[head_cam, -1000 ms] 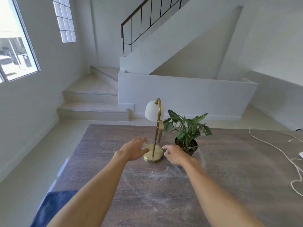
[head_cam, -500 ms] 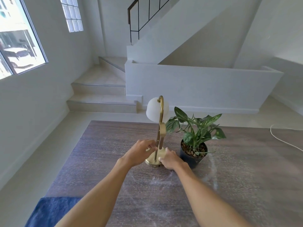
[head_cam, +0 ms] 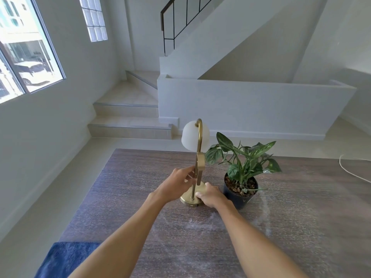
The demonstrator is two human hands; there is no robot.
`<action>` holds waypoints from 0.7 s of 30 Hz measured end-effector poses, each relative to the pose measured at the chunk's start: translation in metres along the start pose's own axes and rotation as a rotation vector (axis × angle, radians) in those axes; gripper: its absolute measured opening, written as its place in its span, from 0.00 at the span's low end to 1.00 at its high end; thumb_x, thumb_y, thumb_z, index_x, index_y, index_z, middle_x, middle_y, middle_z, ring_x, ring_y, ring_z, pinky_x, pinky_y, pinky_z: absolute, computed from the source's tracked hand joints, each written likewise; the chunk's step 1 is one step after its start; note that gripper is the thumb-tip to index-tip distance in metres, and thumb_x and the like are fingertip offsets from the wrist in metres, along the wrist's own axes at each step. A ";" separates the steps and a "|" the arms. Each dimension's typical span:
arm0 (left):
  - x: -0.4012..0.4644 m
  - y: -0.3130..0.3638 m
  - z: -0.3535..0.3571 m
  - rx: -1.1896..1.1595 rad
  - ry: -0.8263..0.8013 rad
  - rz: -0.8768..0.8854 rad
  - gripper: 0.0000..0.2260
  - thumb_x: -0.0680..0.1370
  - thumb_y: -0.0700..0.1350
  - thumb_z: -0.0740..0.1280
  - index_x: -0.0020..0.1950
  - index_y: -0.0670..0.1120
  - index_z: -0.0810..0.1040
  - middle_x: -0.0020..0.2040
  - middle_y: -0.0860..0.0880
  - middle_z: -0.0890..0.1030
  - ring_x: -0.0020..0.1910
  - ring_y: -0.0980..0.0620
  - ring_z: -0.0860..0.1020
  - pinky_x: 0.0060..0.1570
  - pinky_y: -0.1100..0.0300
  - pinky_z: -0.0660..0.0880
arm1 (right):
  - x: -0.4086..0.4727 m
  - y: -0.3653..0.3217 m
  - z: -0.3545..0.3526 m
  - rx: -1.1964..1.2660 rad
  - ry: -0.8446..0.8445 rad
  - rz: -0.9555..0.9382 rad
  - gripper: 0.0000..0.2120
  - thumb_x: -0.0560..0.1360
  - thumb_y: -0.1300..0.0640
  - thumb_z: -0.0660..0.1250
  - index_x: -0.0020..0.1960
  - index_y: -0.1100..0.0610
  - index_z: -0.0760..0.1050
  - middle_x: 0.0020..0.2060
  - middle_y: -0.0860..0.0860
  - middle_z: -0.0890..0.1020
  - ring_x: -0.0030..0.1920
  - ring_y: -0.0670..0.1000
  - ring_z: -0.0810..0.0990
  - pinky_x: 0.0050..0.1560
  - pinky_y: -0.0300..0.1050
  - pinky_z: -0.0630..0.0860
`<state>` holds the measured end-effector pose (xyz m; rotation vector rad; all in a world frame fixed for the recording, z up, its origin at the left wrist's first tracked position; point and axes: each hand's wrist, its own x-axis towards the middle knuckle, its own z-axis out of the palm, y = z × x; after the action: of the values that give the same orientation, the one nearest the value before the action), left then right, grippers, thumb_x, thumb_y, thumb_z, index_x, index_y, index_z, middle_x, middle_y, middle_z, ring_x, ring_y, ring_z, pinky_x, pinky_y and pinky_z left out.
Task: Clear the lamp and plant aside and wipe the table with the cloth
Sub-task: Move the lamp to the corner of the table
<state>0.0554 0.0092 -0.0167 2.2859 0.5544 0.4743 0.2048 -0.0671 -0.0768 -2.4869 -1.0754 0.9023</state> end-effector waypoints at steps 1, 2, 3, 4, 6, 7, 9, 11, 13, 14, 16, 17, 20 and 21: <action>0.000 0.001 0.000 -0.007 0.001 0.001 0.11 0.80 0.38 0.65 0.61 0.49 0.76 0.46 0.57 0.82 0.48 0.61 0.81 0.52 0.65 0.77 | 0.001 0.001 0.001 0.011 0.006 0.006 0.29 0.79 0.46 0.64 0.75 0.58 0.63 0.70 0.59 0.71 0.69 0.59 0.71 0.64 0.53 0.69; 0.000 0.001 0.000 -0.010 0.004 0.003 0.12 0.80 0.38 0.65 0.61 0.51 0.75 0.47 0.57 0.82 0.49 0.60 0.81 0.53 0.62 0.78 | 0.002 0.001 0.001 0.022 0.013 0.008 0.28 0.79 0.46 0.64 0.74 0.58 0.65 0.69 0.58 0.72 0.68 0.59 0.72 0.63 0.53 0.70; 0.000 0.002 0.000 -0.010 0.005 0.004 0.12 0.80 0.39 0.65 0.60 0.53 0.74 0.47 0.57 0.82 0.49 0.60 0.81 0.53 0.60 0.79 | 0.002 0.002 0.002 0.033 0.020 0.010 0.26 0.79 0.46 0.65 0.72 0.58 0.66 0.67 0.58 0.74 0.66 0.59 0.74 0.62 0.53 0.72; 0.000 0.003 0.000 -0.007 0.007 0.005 0.13 0.79 0.39 0.66 0.58 0.55 0.74 0.48 0.57 0.82 0.50 0.60 0.81 0.54 0.58 0.79 | 0.002 0.002 0.002 0.043 0.024 0.015 0.26 0.79 0.46 0.65 0.71 0.58 0.67 0.66 0.58 0.75 0.65 0.59 0.75 0.60 0.53 0.74; 0.001 0.005 -0.001 -0.006 0.030 0.012 0.14 0.79 0.38 0.67 0.55 0.58 0.72 0.48 0.57 0.82 0.50 0.60 0.81 0.53 0.56 0.80 | 0.002 0.002 0.002 0.071 0.031 0.023 0.25 0.78 0.46 0.66 0.70 0.58 0.68 0.64 0.57 0.76 0.60 0.58 0.79 0.50 0.49 0.78; 0.001 0.006 -0.002 -0.012 0.049 0.017 0.15 0.78 0.38 0.67 0.54 0.58 0.72 0.48 0.58 0.81 0.49 0.59 0.81 0.52 0.55 0.80 | 0.001 0.002 0.003 0.099 0.030 0.030 0.25 0.78 0.47 0.66 0.70 0.58 0.68 0.63 0.57 0.77 0.56 0.57 0.81 0.41 0.46 0.79; 0.003 0.008 -0.006 -0.025 0.086 0.022 0.13 0.78 0.37 0.68 0.53 0.56 0.73 0.47 0.57 0.81 0.46 0.58 0.81 0.49 0.55 0.81 | 0.001 0.001 0.003 0.169 0.026 0.045 0.25 0.78 0.47 0.66 0.71 0.58 0.68 0.62 0.56 0.76 0.48 0.55 0.83 0.28 0.40 0.76; 0.005 0.009 -0.010 -0.041 0.116 0.018 0.11 0.78 0.37 0.68 0.53 0.53 0.74 0.46 0.55 0.81 0.44 0.56 0.81 0.47 0.54 0.81 | 0.002 0.000 0.004 0.242 0.018 0.066 0.27 0.78 0.47 0.67 0.72 0.58 0.66 0.63 0.56 0.74 0.48 0.55 0.84 0.25 0.38 0.76; 0.008 0.010 -0.014 -0.045 0.138 0.016 0.11 0.78 0.37 0.69 0.52 0.52 0.73 0.45 0.54 0.80 0.43 0.56 0.81 0.46 0.53 0.81 | 0.003 0.000 0.005 0.317 0.014 0.089 0.27 0.78 0.47 0.67 0.71 0.59 0.67 0.65 0.56 0.72 0.51 0.55 0.84 0.26 0.37 0.78; 0.009 0.011 -0.015 -0.043 0.147 0.016 0.10 0.77 0.37 0.69 0.51 0.52 0.73 0.44 0.54 0.80 0.43 0.55 0.81 0.46 0.53 0.81 | 0.005 -0.001 0.005 0.357 0.013 0.095 0.25 0.78 0.49 0.68 0.70 0.60 0.69 0.65 0.56 0.72 0.51 0.55 0.84 0.27 0.37 0.79; 0.012 0.009 -0.015 -0.052 0.153 0.011 0.10 0.77 0.37 0.69 0.52 0.50 0.73 0.44 0.54 0.80 0.43 0.55 0.81 0.46 0.53 0.81 | 0.007 -0.002 0.006 0.450 -0.002 0.113 0.20 0.79 0.52 0.69 0.65 0.62 0.73 0.64 0.57 0.74 0.48 0.56 0.85 0.29 0.38 0.80; 0.014 0.009 -0.015 -0.053 0.156 0.003 0.10 0.77 0.37 0.69 0.52 0.50 0.73 0.44 0.54 0.80 0.43 0.55 0.81 0.46 0.52 0.81 | 0.008 -0.002 0.006 0.494 -0.013 0.121 0.16 0.79 0.54 0.69 0.62 0.62 0.73 0.63 0.57 0.74 0.47 0.55 0.86 0.31 0.40 0.81; 0.019 0.009 -0.015 -0.059 0.167 -0.011 0.11 0.77 0.37 0.69 0.55 0.50 0.73 0.46 0.54 0.80 0.43 0.55 0.81 0.46 0.51 0.82 | 0.011 -0.001 0.005 0.599 -0.037 0.130 0.12 0.79 0.57 0.70 0.57 0.61 0.71 0.63 0.58 0.75 0.45 0.53 0.84 0.41 0.45 0.85; 0.020 0.009 -0.015 -0.067 0.170 -0.013 0.13 0.77 0.37 0.70 0.57 0.50 0.73 0.46 0.54 0.80 0.42 0.55 0.81 0.45 0.52 0.82 | 0.012 -0.001 0.004 0.625 -0.040 0.128 0.12 0.78 0.58 0.70 0.57 0.60 0.70 0.63 0.58 0.74 0.47 0.53 0.83 0.42 0.45 0.84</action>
<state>0.0674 0.0224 0.0033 2.1897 0.6274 0.6750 0.2079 -0.0575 -0.0848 -2.0285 -0.5289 1.1205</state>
